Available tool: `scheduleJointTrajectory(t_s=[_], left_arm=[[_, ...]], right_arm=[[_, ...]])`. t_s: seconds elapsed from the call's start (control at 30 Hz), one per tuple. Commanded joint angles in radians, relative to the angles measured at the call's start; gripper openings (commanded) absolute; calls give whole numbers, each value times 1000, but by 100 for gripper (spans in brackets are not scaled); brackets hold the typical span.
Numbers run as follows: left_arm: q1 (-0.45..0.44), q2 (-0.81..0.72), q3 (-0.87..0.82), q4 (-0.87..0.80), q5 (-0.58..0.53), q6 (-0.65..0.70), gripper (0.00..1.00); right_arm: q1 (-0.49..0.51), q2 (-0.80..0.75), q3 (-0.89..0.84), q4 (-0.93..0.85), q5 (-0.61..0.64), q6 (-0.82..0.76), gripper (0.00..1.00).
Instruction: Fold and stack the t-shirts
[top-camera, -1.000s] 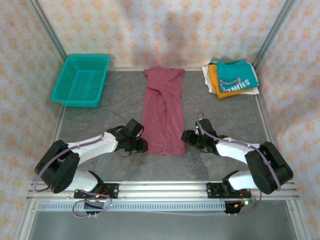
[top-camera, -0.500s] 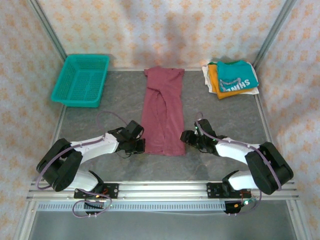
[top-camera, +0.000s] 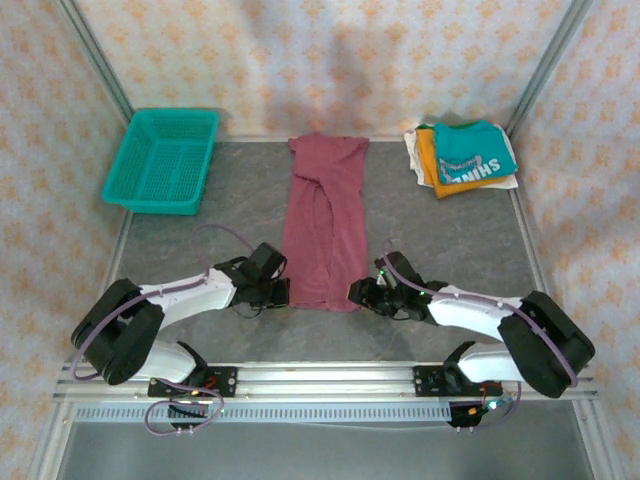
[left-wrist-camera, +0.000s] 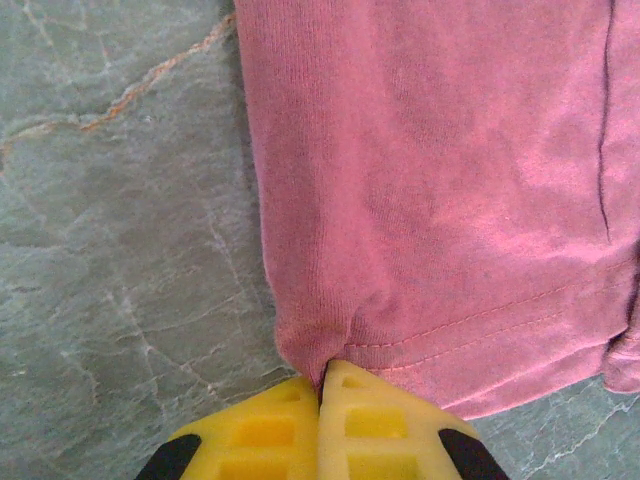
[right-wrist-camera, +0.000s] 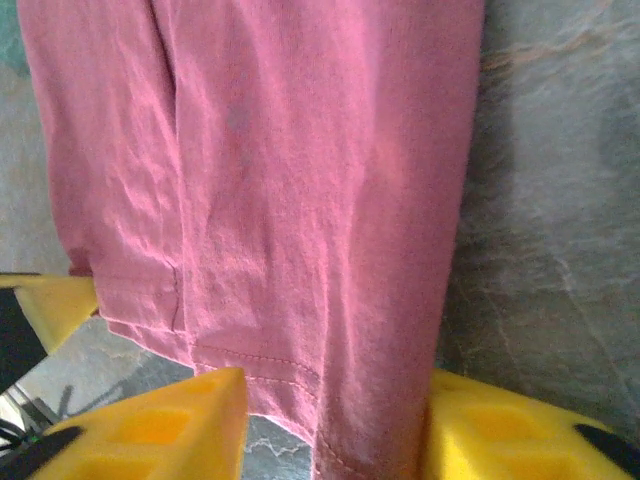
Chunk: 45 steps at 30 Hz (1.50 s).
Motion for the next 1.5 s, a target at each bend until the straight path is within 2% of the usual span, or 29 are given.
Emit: scheduleJointTrajectory(t_s=[0.0,0.23,0.27,0.47,0.63,0.73,0.97,1.07,1.2,1.33,1.47], left_arm=[[-10,-14,-26,-3,-37,-11,0],[-11,-81,-38,-16,-60,5,0],[-10,-95,-48,-11,-54,5,0],[-10,-133,-82,-25,28,32,0],[-43,-135,-112,-77,82,21,0],[-84,-186,-105,-126,75,5,0],[-85,-302,-26,-158,30,-13,0],[-45,-328,64,-202,-3,10,0],[45,-321,144,-202,5,45,0],[111,-238,218,-180,11,101,0],[121,-134,299,-133,-19,124,0]], right_arm=[[5,-19,2,-28,53,9,35],[5,13,58,-68,85,-13,1],[5,8,61,-76,88,-18,0],[5,-71,-1,-120,119,-26,0],[8,-99,-48,-144,76,-38,0],[10,-166,-85,-170,100,-11,0],[11,-278,-11,-262,182,12,0],[-1,-305,78,-353,253,0,0],[-65,-271,176,-379,248,-60,0],[-123,-170,266,-373,235,-141,0],[-151,-72,343,-341,223,-198,0]])
